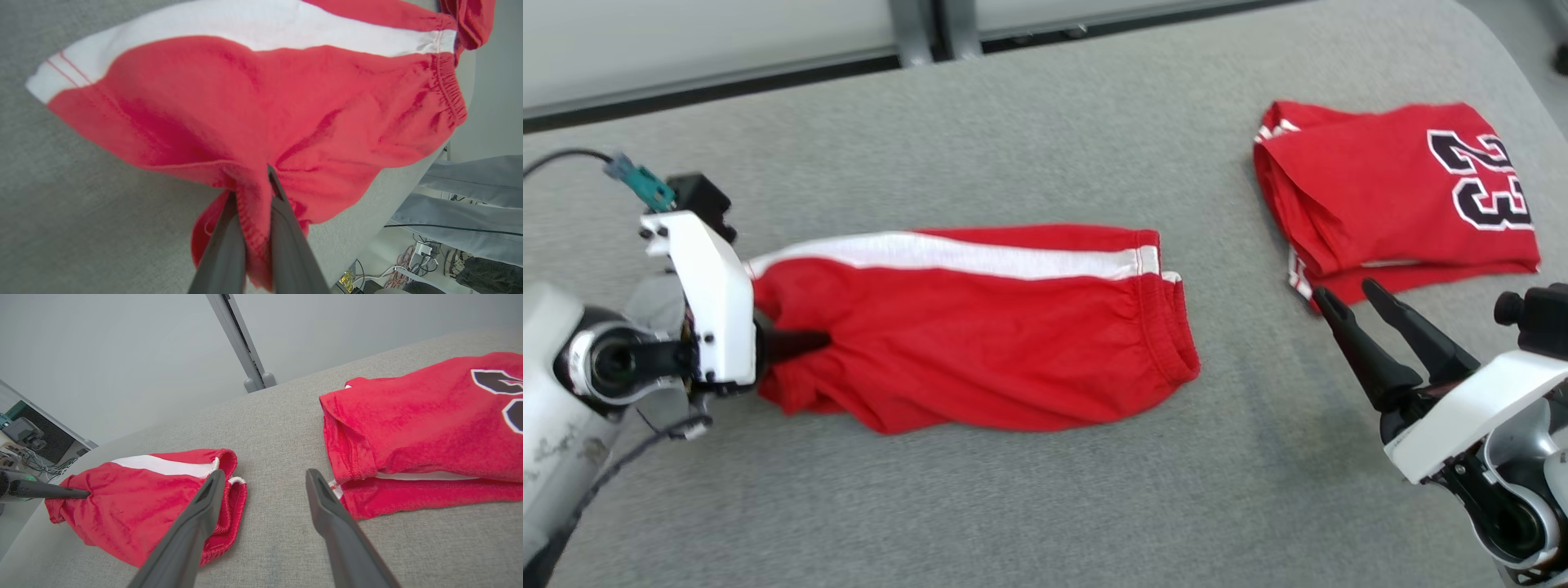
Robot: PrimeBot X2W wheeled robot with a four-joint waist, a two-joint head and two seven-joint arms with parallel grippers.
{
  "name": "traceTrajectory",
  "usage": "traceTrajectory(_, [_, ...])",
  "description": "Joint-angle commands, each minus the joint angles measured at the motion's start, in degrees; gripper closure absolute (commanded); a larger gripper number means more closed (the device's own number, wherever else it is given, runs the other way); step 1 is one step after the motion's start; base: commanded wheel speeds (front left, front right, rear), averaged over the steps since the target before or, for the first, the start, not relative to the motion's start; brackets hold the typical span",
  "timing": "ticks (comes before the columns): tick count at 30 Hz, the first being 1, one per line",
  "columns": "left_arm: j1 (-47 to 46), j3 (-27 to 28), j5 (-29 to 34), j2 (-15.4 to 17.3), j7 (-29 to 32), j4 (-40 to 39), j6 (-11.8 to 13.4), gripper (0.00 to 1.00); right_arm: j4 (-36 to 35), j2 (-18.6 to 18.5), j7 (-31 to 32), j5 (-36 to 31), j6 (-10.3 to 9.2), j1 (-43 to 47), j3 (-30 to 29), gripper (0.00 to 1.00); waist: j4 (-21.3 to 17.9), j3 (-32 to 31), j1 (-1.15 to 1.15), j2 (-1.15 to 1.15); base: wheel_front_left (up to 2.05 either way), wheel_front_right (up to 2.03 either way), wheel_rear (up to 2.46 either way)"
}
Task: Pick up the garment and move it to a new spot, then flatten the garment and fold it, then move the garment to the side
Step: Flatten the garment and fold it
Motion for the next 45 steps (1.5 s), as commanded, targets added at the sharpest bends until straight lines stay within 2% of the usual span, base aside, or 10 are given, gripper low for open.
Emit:
traceTrajectory(1, [2.06,0.06,-0.8,0.41,-0.02,-1.0,0.46,1.0,0.03,-0.46,0.99,-0.58,0.0,1.11,-0.63,0.0,3.5,-3.54,0.0,0.0,0.0,0.0,0.0])
traceTrajectory(7, [8.17,0.33,-2.06,1.56,-2.58,-5.44,2.5,1.0,-0.98,0.33,3.98,-1.82,0.0,3.37,-2.91,0.0,6.85,-6.2,0.0,0.0,0.0,0.0,0.0])
traceTrajectory(8, [8.83,0.34,-1.62,1.61,-3.33,-5.61,2.55,0.32,-1.17,0.57,4.39,-2.05,0.0,3.51,-3.02,0.0,7.09,-6.37,0.0,0.0,0.0,0.0,0.0])
traceTrajectory(9, [9.55,0.02,-1.34,1.66,-3.74,-5.7,2.5,0.0,-1.37,0.78,4.8,-2.27,0.0,3.64,-3.14,0.0,7.28,-6.53,0.0,0.0,0.0,0.0,0.0])
traceTrajectory(17, [11.14,0.78,0.76,3.26,-8.13,-5.37,1.42,0.0,-1.77,2.41,5.61,-4.14,0.0,5.0,-4.39,0.0,8.8,-8.86,0.0,0.0,0.0,0.0,0.0])
traceTrajectory(22, [10.63,3.3,8.05,6.4,-19.78,-8.86,1.57,0.0,-1.41,3.97,3.45,-6.65,0.0,6.69,-6.81,0.0,10.61,-10.92,0.0,0.0,0.0,0.0,0.0])
traceTrajectory(29, [18.22,8.23,17.19,8.57,-42.1,-16.5,9.46,0.0,0.58,9.43,-3.74,-14.32,0.01,9.21,-13.08,0.0,13.95,-14.09,0.0,0.0,0.0,0.0,0.0])
traceTrajectory(37, [32.51,12.09,21.36,5.87,-62.56,-25.12,18.91,0.0,2.25,14.68,-8.84,-22.88,0.01,13.07,-17.72,0.0,17.07,-16.83,0.0,0.0,0.0,0.0,0.0])
traceTrajectory(42, [39.86,13.39,25.82,1.67,-66.97,-26.7,21.58,0.0,3.22,16.46,-10.51,-26.37,0.01,15.94,-17.46,0.0,17.62,-17.9,0.0,0.0,0.0,0.0,0.0])
traceTrajectory(45, [43.2,15.19,32.69,-1.39,-67.3,-27.77,23.69,0.0,3.54,16.92,-11.1,-27.65,0.01,17.35,-16.88,0.0,17.64,-18.15,0.0,0.0,0.0,0.0,0.0])
